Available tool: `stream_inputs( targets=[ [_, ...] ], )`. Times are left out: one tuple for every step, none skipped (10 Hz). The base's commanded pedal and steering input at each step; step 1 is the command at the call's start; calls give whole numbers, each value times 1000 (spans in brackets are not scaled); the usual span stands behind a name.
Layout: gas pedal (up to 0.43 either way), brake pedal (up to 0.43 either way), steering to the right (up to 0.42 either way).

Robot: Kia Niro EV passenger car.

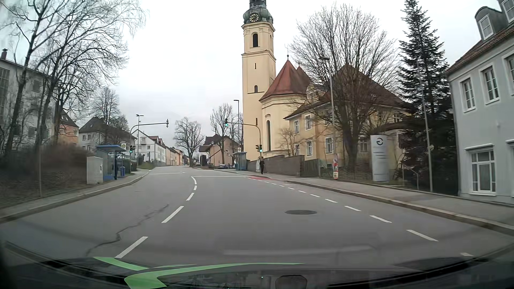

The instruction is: Follow the waypoints while adhering to traffic rules and regulations

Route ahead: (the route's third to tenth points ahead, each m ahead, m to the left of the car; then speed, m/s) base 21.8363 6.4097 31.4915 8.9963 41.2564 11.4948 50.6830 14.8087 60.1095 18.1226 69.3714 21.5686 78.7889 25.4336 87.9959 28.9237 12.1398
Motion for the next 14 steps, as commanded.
stream_inputs(
  targets=[
    [220,0,-59],
    [228,0,-59],
    [228,0,-58],
    [240,0,-57],
    [240,0,-55],
    [240,0,-53],
    [240,0,-51],
    [240,0,-51],
    [240,0,-51],
    [240,0,-50],
    [240,0,-49],
    [248,0,-48],
    [248,0,-48],
    [248,0,-47]
  ],
)
